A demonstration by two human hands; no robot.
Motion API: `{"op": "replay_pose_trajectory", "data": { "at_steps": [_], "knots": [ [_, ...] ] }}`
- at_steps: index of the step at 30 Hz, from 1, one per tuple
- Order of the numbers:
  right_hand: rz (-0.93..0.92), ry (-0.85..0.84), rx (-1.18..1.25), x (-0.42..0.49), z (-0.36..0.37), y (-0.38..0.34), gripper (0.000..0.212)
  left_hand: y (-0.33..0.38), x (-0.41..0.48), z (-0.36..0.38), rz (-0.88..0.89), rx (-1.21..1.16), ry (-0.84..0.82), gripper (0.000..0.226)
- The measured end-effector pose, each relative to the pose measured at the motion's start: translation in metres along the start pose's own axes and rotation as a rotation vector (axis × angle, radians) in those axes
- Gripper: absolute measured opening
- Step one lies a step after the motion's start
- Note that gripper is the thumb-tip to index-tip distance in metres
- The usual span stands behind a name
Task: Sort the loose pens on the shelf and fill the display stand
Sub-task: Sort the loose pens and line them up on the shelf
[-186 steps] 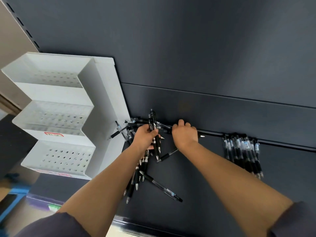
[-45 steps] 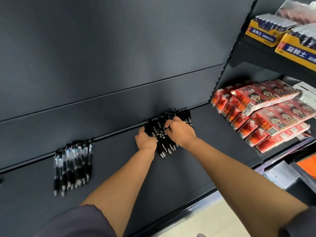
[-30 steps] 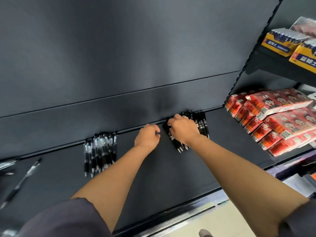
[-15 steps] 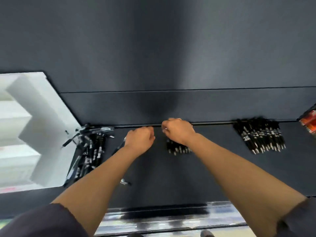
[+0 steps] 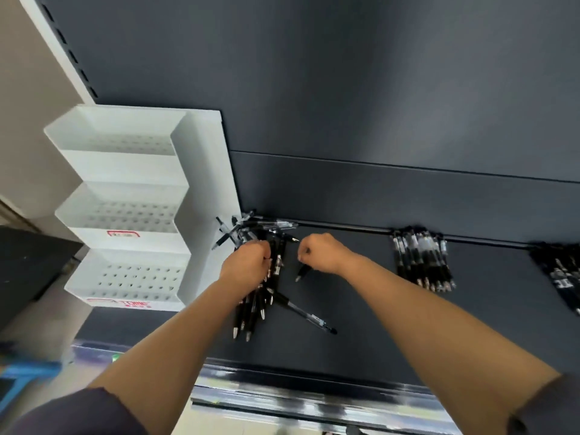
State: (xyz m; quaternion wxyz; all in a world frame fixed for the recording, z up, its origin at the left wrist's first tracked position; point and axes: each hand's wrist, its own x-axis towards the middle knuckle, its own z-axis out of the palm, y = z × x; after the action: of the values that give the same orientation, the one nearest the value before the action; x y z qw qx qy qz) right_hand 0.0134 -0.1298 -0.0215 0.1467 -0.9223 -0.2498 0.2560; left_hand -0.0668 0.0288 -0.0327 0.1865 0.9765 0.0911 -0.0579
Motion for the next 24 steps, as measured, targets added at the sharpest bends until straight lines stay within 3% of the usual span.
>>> {"op": "replay_pose_trajectory", "data": {
  "at_steps": [4,7,12,18,21,24],
  "knots": [
    [0.215,0.012,0.331,0.022,0.014,-0.024,0.019,-0.014,-0.005,0.003,-0.056,-0.073,0.027,0.026],
    [0.326,0.046,0.428,0.037,0.028,-0.037,0.031,-0.021,-0.007,0.005,-0.092,-0.154,0.067,0.027],
    [0.336,0.095,0.358,0.052,0.044,-0.055,0.028,-0.03,-0.009,0.008,-0.117,-0.227,0.058,0.03],
    [0.285,0.038,0.485,0.056,0.038,-0.053,0.027,-0.026,-0.005,0.018,-0.136,-0.217,0.002,0.043],
    [0.233,0.105,0.584,0.054,0.026,-0.047,0.012,-0.022,-0.001,0.021,-0.155,-0.221,0.0,0.04],
    [0.239,0.173,0.7,0.052,0.011,-0.036,0.029,-0.019,0.003,0.021,-0.176,-0.262,0.019,0.026]
  ]
}}
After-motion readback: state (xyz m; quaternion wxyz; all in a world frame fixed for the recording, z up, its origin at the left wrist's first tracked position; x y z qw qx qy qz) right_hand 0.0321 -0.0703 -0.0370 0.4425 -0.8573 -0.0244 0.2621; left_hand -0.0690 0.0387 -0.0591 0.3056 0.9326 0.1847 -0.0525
